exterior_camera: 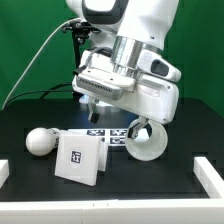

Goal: Assemble lamp

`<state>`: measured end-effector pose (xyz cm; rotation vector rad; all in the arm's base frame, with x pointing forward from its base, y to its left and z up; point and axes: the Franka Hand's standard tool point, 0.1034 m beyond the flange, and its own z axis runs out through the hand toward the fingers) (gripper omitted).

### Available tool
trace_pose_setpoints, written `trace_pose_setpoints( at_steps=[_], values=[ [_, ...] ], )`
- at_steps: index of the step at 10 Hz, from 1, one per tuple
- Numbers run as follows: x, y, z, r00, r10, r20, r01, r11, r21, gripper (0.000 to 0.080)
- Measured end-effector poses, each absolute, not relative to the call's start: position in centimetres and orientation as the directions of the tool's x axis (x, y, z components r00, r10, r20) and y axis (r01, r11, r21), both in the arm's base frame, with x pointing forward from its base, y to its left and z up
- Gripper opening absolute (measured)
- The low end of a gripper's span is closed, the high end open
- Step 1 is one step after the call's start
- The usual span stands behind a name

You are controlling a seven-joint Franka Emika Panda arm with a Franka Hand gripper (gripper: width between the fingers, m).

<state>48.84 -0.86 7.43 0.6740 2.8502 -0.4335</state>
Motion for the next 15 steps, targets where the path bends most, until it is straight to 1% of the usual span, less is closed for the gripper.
trace_pose_setpoints(
  at_steps=[4,5,6,7,9,10,11,12,13,14,15],
  values=[
    [48.8,-0.8,7.4,-0.886,0.399,-0.235,0.451,0.86,-0.24,0.0698],
    [48.7,-1.1,7.4,-0.889,0.395,-0.23,0.448,0.855,-0.263,0.0698],
    [48.1,-1.8,7.4,-0.9,0.382,-0.208,0.433,0.834,-0.342,0.0698],
    [48.2,-1.9,7.3,-0.907,0.378,-0.185,0.421,0.816,-0.397,0.0698],
    [48.1,-1.6,7.2,-0.916,0.363,-0.169,0.399,0.793,-0.459,0.0698],
    [48.2,-1.3,7.1,-0.917,0.363,-0.167,0.399,0.802,-0.446,0.0698],
    [48.7,-0.9,7.2,-0.918,0.349,-0.187,0.395,0.841,-0.37,0.0698],
    [48.8,-0.8,7.1,-0.913,0.351,-0.209,0.397,0.884,-0.248,0.0698],
    [48.4,-1.0,6.8,-0.902,0.371,-0.221,0.412,0.893,-0.183,0.0698],
    [48.7,-1.0,6.5,-0.9,0.374,-0.226,0.407,0.905,-0.121,0.0698],
    [49.1,-1.4,6.5,-0.901,0.366,-0.232,0.393,0.916,-0.082,0.0698]
  ],
)
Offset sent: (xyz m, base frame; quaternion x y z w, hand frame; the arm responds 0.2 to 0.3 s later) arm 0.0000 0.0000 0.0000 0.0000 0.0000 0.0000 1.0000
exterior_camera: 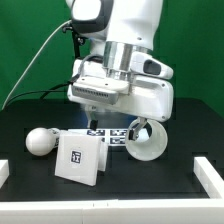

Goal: Assemble lamp

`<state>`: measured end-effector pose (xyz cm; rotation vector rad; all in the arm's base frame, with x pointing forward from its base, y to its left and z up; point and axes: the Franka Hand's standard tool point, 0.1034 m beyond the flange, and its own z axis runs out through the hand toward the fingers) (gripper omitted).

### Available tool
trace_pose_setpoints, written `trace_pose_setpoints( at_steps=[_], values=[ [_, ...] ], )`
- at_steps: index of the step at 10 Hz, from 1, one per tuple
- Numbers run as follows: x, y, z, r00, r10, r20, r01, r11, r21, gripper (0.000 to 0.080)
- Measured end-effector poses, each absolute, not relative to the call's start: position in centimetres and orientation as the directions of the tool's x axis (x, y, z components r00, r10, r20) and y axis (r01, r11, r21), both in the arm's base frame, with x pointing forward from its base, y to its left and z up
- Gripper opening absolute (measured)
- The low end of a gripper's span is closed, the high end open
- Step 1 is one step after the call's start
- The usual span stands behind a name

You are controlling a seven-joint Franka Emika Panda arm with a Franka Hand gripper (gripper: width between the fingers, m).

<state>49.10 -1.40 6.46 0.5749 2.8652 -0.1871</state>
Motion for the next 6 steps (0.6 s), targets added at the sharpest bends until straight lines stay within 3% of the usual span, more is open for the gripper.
trace_pose_setpoints(
  at_steps=[4,6],
  values=[
    [49.3,-1.6,6.5,-0.9,0.37,-0.23,0.398,0.913,-0.089,0.0698],
    [49.4,-3.2,6.7,-0.912,0.353,-0.207,0.382,0.916,-0.121,0.0698]
  ],
)
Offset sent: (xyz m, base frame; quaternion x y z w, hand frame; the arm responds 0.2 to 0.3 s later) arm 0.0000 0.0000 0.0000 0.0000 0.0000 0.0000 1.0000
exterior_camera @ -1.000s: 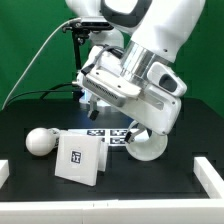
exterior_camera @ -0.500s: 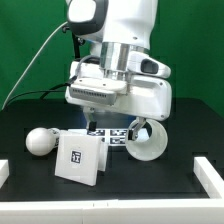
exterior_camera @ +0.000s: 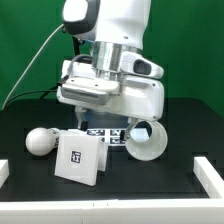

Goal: Assemble lamp

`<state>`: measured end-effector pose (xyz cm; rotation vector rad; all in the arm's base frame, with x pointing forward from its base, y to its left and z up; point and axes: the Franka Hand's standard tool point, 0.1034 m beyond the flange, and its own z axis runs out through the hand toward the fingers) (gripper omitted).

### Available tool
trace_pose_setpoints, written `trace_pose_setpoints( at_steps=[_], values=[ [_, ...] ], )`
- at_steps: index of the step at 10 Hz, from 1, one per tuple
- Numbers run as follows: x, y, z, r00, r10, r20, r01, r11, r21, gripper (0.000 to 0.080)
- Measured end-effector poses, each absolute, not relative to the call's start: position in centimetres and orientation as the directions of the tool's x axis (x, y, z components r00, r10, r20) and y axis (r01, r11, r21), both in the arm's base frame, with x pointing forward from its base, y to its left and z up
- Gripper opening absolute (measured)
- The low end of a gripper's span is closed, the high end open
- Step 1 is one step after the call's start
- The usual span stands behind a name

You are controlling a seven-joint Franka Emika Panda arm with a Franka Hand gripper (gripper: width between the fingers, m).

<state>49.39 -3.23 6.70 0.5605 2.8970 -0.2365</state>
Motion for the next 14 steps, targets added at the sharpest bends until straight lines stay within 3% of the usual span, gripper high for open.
trace_pose_setpoints(
  at_steps=[5,8,14],
  values=[
    [49.5,-3.7,5.1,-0.915,0.365,-0.173,0.389,0.912,-0.13,0.0698],
    [49.4,-3.5,4.4,-0.901,0.396,-0.177,0.416,0.905,-0.094,0.0698],
    [49.2,-5.4,3.0,-0.914,0.376,-0.152,0.394,0.912,-0.114,0.0698]
  ],
)
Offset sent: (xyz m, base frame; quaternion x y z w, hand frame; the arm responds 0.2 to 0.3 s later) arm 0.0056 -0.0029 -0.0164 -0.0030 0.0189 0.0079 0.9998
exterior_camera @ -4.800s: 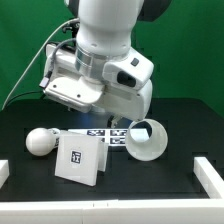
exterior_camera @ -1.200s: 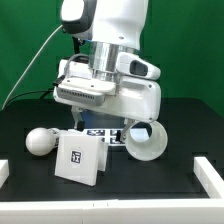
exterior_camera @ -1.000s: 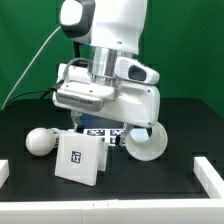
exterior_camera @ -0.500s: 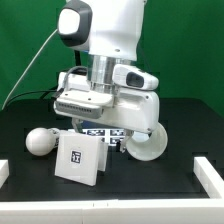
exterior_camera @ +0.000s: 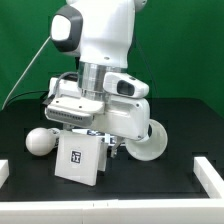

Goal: Assemble lamp

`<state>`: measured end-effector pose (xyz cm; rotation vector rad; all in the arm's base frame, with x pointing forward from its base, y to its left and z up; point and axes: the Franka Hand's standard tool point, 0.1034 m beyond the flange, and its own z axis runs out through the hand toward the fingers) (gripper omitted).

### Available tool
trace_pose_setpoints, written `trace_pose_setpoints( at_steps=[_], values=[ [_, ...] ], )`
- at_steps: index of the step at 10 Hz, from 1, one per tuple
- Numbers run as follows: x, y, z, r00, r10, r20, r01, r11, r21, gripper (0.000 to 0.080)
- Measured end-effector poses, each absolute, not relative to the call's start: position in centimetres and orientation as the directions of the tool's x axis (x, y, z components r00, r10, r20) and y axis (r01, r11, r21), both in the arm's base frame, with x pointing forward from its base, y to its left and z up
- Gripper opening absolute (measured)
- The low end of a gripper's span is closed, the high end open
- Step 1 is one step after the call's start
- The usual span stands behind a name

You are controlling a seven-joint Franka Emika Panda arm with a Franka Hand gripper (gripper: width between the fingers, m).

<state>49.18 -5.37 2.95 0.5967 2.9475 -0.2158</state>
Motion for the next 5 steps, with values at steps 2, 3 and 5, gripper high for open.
trace_pose_setpoints(
  at_steps=[2,3,5],
  values=[
    [49.24,-5.36,2.45,-0.916,0.375,-0.145,0.392,0.913,-0.114,0.0698],
    [49.2,-5.38,2.26,-0.918,0.37,-0.141,0.386,0.915,-0.115,0.0698],
    [49.12,-5.53,2.14,-0.925,0.356,-0.137,0.372,0.921,-0.118,0.0698]
  ],
)
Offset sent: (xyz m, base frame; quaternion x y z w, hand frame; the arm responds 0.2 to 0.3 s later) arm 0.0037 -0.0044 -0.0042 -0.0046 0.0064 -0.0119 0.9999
